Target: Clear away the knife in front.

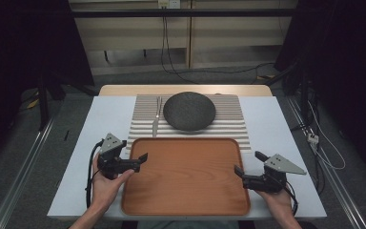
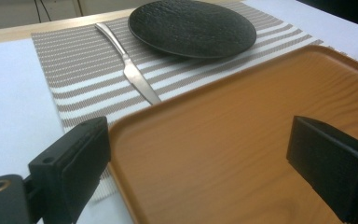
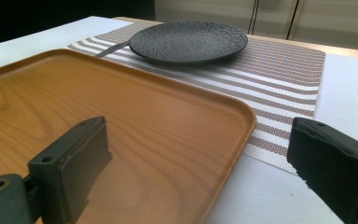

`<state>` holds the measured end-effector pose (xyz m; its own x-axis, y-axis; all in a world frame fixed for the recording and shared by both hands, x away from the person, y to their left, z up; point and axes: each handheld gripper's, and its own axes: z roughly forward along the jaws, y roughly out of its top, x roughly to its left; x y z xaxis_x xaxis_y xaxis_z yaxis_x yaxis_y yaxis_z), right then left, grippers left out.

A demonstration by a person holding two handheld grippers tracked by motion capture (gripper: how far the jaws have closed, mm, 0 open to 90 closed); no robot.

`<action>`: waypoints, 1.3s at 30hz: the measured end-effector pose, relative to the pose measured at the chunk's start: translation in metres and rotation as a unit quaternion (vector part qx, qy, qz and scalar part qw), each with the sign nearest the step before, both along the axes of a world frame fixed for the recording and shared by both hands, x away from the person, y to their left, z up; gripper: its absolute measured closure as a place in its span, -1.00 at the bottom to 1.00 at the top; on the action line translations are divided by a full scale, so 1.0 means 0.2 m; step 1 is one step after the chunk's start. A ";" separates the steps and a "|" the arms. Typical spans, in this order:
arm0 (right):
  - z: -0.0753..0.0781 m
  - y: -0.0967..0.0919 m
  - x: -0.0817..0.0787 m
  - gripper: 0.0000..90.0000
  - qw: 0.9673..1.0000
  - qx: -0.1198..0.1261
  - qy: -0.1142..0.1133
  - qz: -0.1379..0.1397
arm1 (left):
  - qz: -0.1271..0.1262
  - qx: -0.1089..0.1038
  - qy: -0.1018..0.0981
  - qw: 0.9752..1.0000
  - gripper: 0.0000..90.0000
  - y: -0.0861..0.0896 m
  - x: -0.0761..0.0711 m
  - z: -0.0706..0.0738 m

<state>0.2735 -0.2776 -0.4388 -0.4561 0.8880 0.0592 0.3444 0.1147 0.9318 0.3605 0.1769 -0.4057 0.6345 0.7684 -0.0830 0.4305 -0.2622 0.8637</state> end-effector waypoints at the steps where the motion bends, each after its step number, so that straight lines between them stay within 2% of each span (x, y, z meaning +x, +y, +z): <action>1: 0.00 0.00 0.00 -0.87 1.000 -0.001 0.000 0.001 | 0.001 -0.001 0.001 1.000 -0.88 0.00 0.01 0.00; 7: 0.00 0.00 0.00 -0.87 1.000 -0.003 -0.001 0.003 | 0.000 0.007 0.027 1.000 -0.88 -0.03 0.09 -0.02; 11: 0.00 0.01 0.00 -0.87 1.000 -0.005 0.000 0.003 | 0.007 0.014 0.026 1.000 -0.87 -0.05 0.16 -0.02; 14: 0.00 0.01 0.00 -0.87 1.000 -0.006 -0.001 0.006 | 0.013 0.012 0.025 1.000 -0.85 -0.06 0.19 -0.02; 16: 0.00 0.01 0.00 -0.87 1.000 -0.005 0.000 0.007 | 0.016 0.022 0.022 0.999 -0.84 -0.08 0.24 -0.01; 24: 0.00 0.01 0.01 -0.87 1.000 -0.002 0.003 0.007 | 0.017 0.031 0.028 0.999 -0.84 -0.13 0.35 -0.02; 27: -0.01 0.01 0.01 -0.87 1.000 -0.003 0.004 0.008 | 0.023 0.037 0.036 0.998 -0.84 -0.16 0.43 -0.02; 30: -0.01 0.01 0.01 -0.87 1.000 -0.003 0.005 0.009 | 0.027 0.034 0.035 0.998 -0.83 -0.17 0.47 -0.01; 31: -0.01 0.01 0.01 -0.87 1.000 -0.003 0.006 0.009 | 0.025 0.036 0.035 0.998 -0.81 -0.19 0.51 0.00; 32: -0.01 0.01 0.01 -0.87 1.000 -0.003 0.006 0.009 | 0.025 0.036 0.035 0.998 -0.81 -0.19 0.51 0.00; 33: -0.01 0.01 0.01 -0.87 1.000 0.000 0.007 0.010 | 0.028 0.036 0.037 0.998 -0.81 -0.21 0.55 0.00; 37: -0.01 0.01 0.02 -0.87 1.000 0.001 0.007 0.014 | 0.038 0.043 0.039 0.998 -0.80 -0.24 0.64 0.00; 38: -0.01 0.01 0.02 -0.87 1.000 0.001 0.007 0.014 | 0.038 0.043 0.039 0.998 -0.80 -0.24 0.64 0.00; 39: -0.01 0.01 0.02 -0.87 1.000 0.000 0.009 0.015 | 0.043 0.044 0.038 0.997 -0.79 -0.25 0.68 0.00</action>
<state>0.2771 -0.2754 -0.4415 -0.4812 0.8739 0.0682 0.3570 0.1243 0.9258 0.4963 0.1275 -0.4062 0.5609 0.8258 -0.0586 0.5182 -0.2950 0.8028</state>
